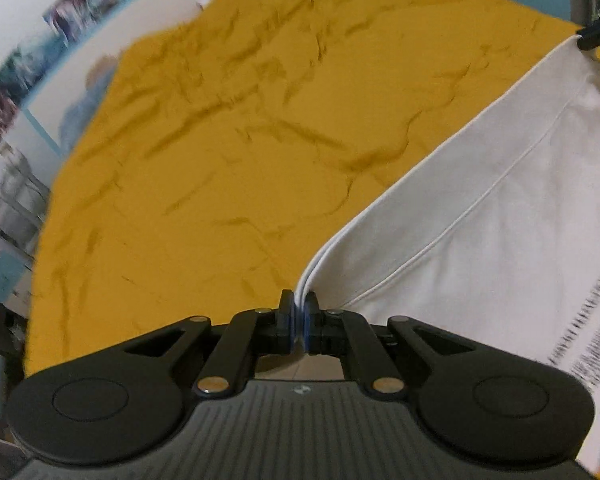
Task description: Fold small clothes
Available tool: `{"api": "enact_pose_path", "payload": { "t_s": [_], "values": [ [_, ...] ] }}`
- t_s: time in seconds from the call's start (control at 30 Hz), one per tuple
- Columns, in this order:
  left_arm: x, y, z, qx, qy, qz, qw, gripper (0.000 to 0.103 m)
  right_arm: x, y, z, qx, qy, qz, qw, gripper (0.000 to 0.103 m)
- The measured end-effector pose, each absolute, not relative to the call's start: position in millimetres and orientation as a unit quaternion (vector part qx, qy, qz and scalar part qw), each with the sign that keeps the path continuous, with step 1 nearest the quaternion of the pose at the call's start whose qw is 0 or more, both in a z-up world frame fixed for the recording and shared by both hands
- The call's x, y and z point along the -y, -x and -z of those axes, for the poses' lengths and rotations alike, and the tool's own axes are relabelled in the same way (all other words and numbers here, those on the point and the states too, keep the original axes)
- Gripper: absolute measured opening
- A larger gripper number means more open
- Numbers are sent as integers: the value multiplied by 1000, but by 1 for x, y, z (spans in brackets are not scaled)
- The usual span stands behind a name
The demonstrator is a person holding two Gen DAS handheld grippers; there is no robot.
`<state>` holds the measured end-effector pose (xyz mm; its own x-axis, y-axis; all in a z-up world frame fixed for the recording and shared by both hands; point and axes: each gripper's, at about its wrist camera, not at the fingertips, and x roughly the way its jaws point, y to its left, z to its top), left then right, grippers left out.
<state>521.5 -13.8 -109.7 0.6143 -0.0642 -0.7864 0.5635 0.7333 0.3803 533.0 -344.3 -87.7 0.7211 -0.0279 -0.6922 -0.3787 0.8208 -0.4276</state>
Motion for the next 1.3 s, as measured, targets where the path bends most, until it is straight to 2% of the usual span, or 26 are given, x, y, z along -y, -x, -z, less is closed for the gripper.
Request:
{"api": "enact_pose_path", "payload": {
  "t_s": [0.23,0.33,0.43,0.5,0.57,0.6,0.7,0.8,1.03,1.13,1.2,1.23,1.3],
  "values": [
    [8,-549,157,-415,-294,189,840,6,351,-573,157,-388,264,-96,878,0],
    [2,-555,168,-420,-279,188,843,16,352,-577,170,-390,253,-94,880,0],
    [-5,-555,167,-401,-263,181,859,30,356,-580,176,-390,229,-79,888,0],
    [-14,-559,160,-384,-240,173,875,45,361,-577,171,-383,208,-67,898,6],
    [-26,-564,149,-363,-215,150,894,50,364,-571,163,-372,203,-44,905,37],
    [-35,-562,141,-353,-197,138,904,54,367,-567,158,-366,193,-40,909,41],
    [-65,-558,120,-348,-117,120,922,61,382,-552,141,-360,140,-40,921,41],
    [-90,-556,115,-371,-38,137,918,61,401,-538,133,-366,69,-36,928,41],
    [-139,-562,154,-421,140,126,887,61,449,-536,159,-384,-159,-7,909,42],
    [-149,-569,169,-428,196,128,873,56,457,-542,176,-390,-240,-11,889,41],
    [-151,-573,175,-428,218,126,868,40,459,-544,185,-387,-271,-13,881,40],
    [-151,-575,177,-425,226,124,868,36,460,-545,189,-383,-286,-18,878,38],
    [-151,-576,178,-419,236,130,867,7,461,-546,195,-378,-307,-22,873,22]
  ]
}}
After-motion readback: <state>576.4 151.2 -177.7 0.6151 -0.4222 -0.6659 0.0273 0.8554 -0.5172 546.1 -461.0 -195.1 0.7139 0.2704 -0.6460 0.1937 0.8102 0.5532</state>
